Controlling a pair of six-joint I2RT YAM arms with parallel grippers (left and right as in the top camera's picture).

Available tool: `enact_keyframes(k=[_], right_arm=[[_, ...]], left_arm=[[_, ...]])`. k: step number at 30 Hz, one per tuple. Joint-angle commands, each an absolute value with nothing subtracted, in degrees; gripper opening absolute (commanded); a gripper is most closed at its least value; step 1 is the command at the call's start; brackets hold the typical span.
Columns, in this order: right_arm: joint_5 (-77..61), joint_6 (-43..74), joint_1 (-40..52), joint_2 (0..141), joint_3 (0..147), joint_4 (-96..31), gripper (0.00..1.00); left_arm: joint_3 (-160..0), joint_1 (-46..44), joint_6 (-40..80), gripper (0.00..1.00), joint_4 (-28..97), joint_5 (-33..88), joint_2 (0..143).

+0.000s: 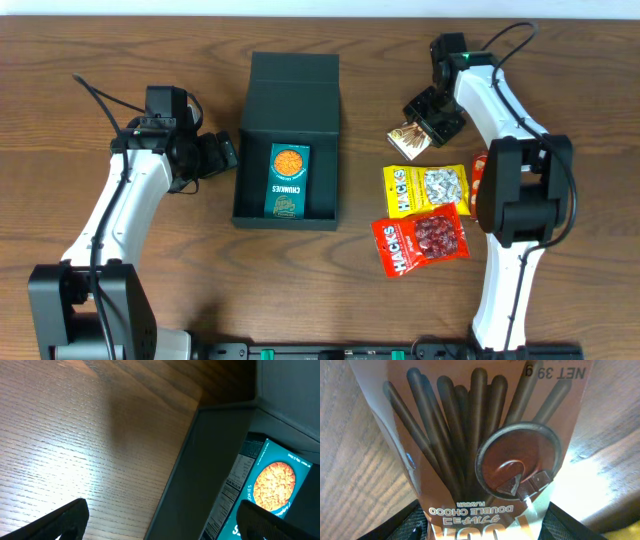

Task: Pack container
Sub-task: 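Grasp the Pocky box with the right gripper and lift it, then carry the Pocky box into the black box beside the Chunkies box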

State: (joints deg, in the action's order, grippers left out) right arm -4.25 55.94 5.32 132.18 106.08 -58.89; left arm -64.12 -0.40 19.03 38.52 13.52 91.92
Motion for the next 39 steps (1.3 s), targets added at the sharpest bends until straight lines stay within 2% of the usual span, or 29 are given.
enact_keyframes(k=[1, 5, 11, 21, 30, 39], right_arm=[[-3.84, 51.20, 4.80, 133.60, 108.86, -60.42, 0.63], [-3.29, 46.48, 5.10, 133.60, 114.56, -64.88, 0.62], [-3.18, 39.29, 6.96, 133.60, 125.71, -73.34, 0.57], [-3.22, 32.03, 15.90, 133.60, 141.27, -86.80, 0.58], [-3.16, 29.02, 28.88, 133.60, 142.71, -91.11, 0.61], [-3.18, 29.06, 36.29, 133.62, 142.30, -94.50, 0.65]], left_arm=[[-66.28, 0.73, 17.80, 0.95, 38.52, 13.13, 91.24], [-67.85, 2.81, 17.82, 0.95, 38.83, 13.17, 91.15], [-68.82, 5.98, 17.82, 0.95, 39.00, 13.17, 90.89], [-68.82, 8.36, 17.82, 0.95, 39.13, 13.17, 90.89], [-68.82, 9.32, 17.82, 0.95, 39.27, 13.17, 90.89], [-68.82, 9.41, 17.82, 0.96, 39.42, 13.15, 90.89]])
